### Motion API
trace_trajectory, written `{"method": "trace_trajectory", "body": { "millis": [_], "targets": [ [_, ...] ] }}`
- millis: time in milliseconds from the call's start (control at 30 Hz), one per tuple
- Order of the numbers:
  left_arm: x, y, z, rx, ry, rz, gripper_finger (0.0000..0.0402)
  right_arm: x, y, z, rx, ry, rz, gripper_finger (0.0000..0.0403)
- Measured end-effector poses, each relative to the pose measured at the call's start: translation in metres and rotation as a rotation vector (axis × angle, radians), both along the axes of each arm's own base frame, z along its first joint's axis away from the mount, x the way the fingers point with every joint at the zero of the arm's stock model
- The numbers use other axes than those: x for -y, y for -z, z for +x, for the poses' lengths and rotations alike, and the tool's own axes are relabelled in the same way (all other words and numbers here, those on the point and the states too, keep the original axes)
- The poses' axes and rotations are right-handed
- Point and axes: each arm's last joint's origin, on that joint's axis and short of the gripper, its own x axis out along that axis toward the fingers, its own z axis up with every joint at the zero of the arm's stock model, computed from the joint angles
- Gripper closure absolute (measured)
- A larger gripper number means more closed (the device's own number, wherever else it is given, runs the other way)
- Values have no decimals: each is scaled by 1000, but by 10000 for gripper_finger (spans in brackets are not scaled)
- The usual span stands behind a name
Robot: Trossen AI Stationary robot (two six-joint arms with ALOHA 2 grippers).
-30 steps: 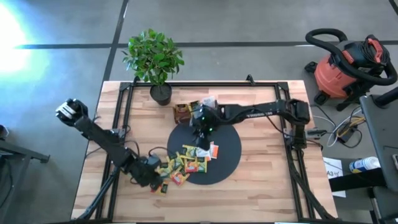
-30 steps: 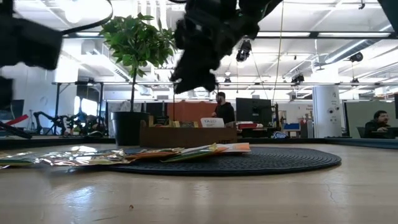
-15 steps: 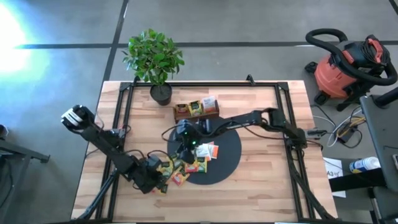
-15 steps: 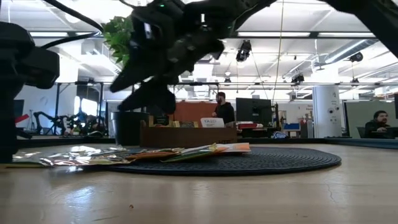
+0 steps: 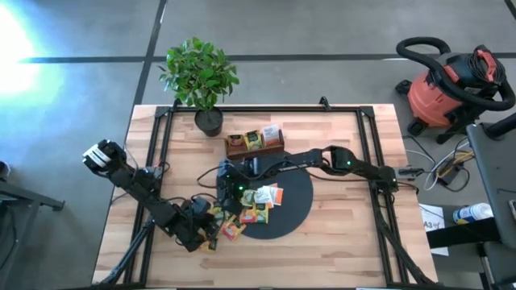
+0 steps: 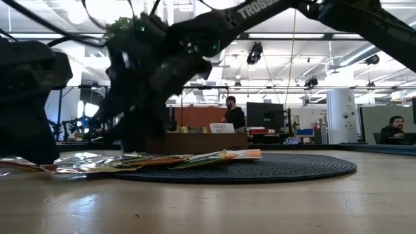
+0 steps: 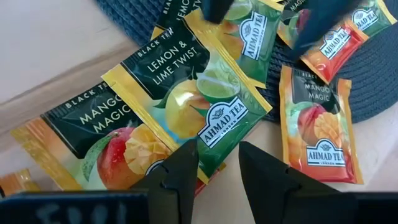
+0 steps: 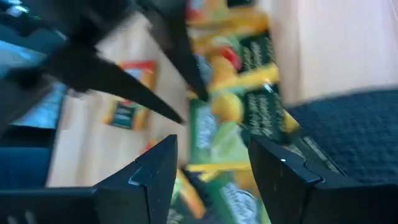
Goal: Pick & Place Tea
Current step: Put the yellow tea bag into the middle slot of the wooden organizer
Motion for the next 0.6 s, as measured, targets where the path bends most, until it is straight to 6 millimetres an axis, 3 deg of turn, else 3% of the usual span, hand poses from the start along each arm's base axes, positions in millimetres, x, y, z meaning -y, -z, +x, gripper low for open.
{"method": "trace_trajectory", "body": {
  "millis": [300, 600],
  "targets": [
    [1, 1, -1, 4, 28, 42, 299, 18, 16, -1, -22, 52, -69, 213],
    [-4, 5, -2, 15, 14, 89, 299, 16, 22, -5, -35, -4, -57, 215]
  ]
}}
